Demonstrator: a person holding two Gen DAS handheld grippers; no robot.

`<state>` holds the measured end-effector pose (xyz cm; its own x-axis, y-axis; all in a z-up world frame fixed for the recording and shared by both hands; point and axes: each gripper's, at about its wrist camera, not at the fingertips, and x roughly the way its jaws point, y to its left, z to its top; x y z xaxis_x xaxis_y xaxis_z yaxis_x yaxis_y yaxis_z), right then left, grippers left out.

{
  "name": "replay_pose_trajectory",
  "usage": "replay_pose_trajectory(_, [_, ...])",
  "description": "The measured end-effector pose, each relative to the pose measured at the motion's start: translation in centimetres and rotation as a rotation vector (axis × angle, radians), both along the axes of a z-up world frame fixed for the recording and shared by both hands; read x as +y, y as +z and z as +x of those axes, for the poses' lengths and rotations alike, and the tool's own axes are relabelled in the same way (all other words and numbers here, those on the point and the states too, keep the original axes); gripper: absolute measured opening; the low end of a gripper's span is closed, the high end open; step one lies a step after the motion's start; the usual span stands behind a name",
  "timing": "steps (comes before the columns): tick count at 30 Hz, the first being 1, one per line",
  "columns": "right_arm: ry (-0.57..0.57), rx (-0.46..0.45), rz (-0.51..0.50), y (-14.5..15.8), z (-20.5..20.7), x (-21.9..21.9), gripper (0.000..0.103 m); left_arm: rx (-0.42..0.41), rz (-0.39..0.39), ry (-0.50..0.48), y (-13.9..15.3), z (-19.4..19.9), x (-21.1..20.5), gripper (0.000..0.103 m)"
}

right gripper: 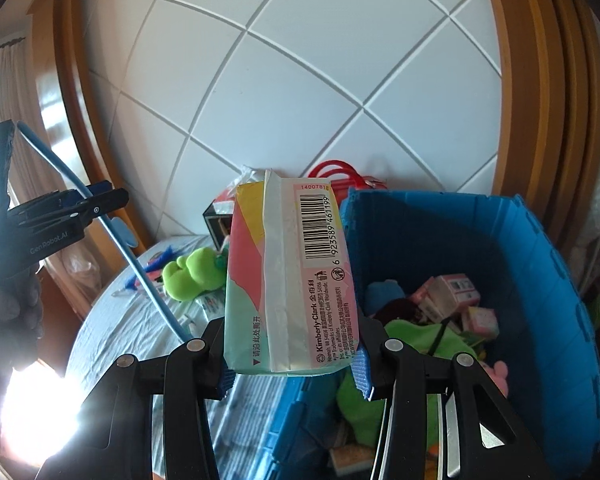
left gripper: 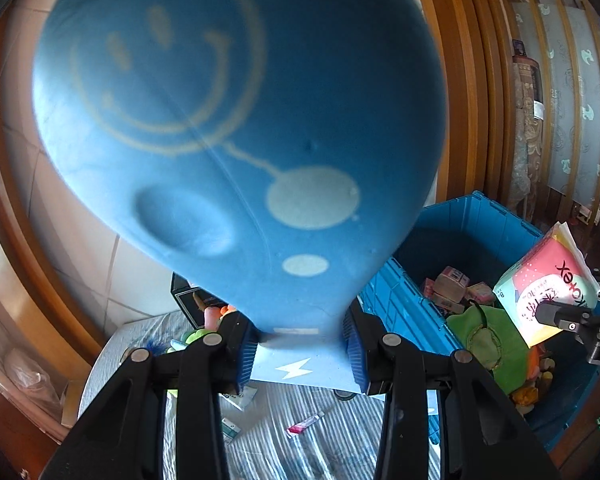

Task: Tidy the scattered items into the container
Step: 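Lift the blue toy and tissue pack and carry both over the crate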

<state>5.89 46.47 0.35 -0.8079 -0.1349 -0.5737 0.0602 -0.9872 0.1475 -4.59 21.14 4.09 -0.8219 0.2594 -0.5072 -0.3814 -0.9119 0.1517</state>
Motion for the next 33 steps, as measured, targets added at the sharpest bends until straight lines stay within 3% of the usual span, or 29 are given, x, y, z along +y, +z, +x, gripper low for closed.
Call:
replay_pose_trajectory(19, [-0.267,0.007,-0.056,-1.0,1.9,12.0,0.044,-0.017,-0.049,-0.349,1.3,-1.6,14.9,0.038])
replay_pose_trajectory(23, [-0.309,0.002,-0.059,-1.2,2.0,13.9,0.044,-0.04,-0.066,-0.403,0.3,-2.1,16.8,0.038])
replay_pose_trajectory(25, [-0.331,0.001,-0.059,-1.2,2.3,14.5,0.044,-0.054,-0.075,-0.425,0.2,-2.3,19.8,0.038])
replay_pose_trajectory(33, [-0.396,-0.018,-0.06,-1.7,2.7,16.9,0.044,-0.09,-0.103,-0.472,-1.4,-3.6,22.6,0.038])
